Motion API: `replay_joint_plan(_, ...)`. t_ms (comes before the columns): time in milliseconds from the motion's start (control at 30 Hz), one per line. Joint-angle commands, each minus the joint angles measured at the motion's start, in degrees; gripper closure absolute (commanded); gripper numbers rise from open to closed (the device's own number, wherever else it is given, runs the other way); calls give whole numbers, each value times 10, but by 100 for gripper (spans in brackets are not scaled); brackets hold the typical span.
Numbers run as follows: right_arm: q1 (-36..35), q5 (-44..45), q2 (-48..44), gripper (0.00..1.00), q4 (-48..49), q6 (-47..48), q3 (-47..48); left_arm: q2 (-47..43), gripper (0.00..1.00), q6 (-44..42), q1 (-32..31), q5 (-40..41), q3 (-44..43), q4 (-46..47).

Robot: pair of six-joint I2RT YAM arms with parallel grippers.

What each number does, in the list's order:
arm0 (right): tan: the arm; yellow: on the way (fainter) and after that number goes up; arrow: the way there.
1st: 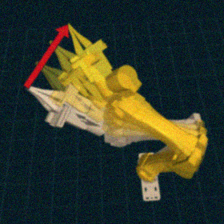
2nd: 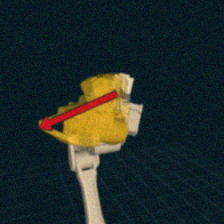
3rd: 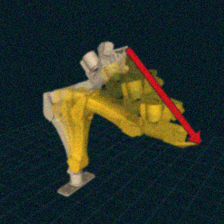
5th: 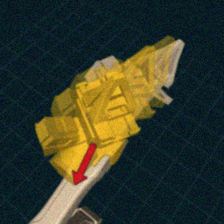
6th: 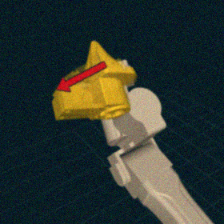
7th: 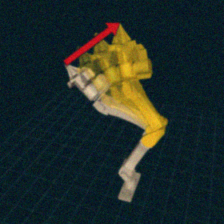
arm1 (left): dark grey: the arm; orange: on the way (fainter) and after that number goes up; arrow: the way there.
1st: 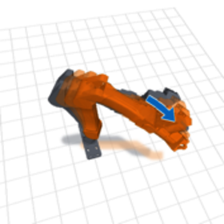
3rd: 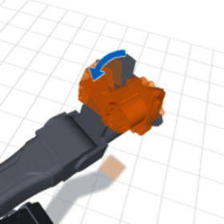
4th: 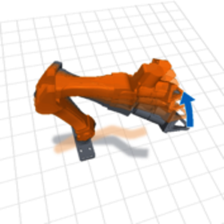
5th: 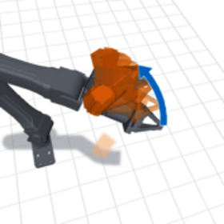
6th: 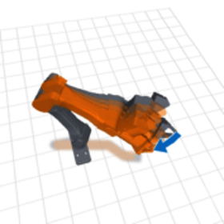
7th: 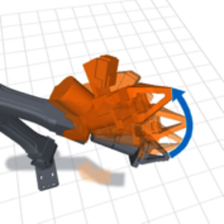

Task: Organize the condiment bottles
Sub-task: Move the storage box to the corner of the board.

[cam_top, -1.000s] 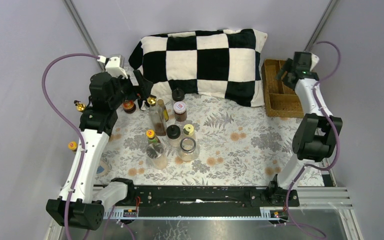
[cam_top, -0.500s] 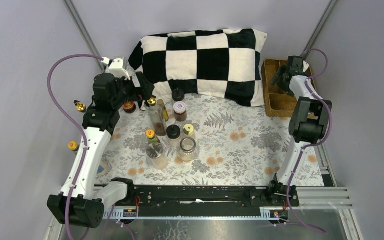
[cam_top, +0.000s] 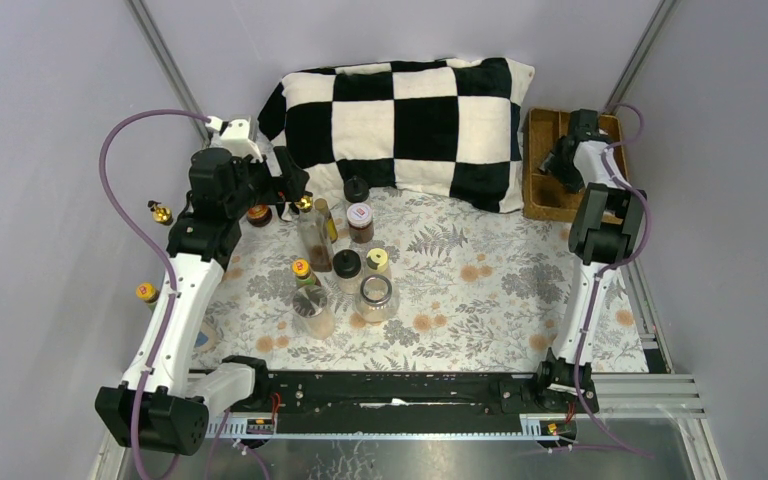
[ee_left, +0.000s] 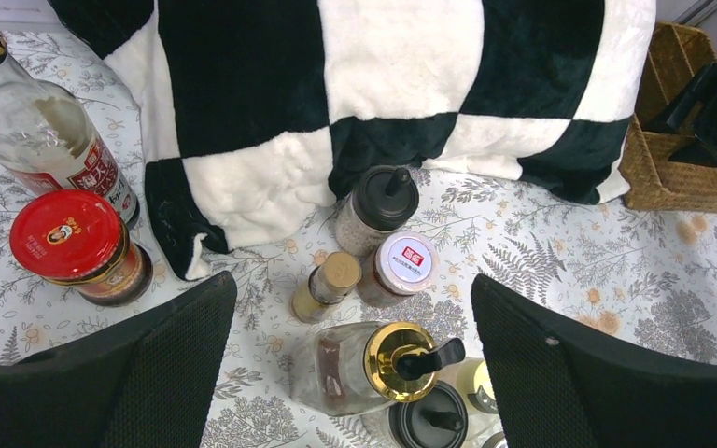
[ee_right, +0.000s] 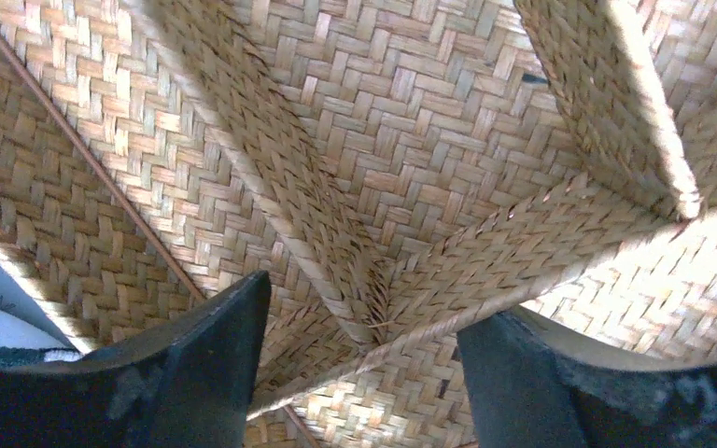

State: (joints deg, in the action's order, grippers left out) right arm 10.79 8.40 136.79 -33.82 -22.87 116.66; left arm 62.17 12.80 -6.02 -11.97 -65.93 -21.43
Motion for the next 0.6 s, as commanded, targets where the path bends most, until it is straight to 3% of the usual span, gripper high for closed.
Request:
replay_joint_plan(0, 6, -14, 2, 40, 102, 39, -19, -1, 1, -12, -3, 4, 7, 14)
replay_joint_plan(133, 6, 8, -7, 96, 68, 35, -23, 1, 1, -8, -3, -4, 7, 14)
replay_joint_plan(167, 6, 14, -22, 100, 72, 29, -42, 0, 1, -7, -3, -5, 7, 15)
replay_joint_plan(433, 4, 30, -225, 100, 120, -4, -255, -24, 1, 5, -5, -17, 14, 4)
replay_joint_plan(567, -16, 80, -336, 100, 130, -16, -362, -51, 1, 23, -5, -32, 28, 0)
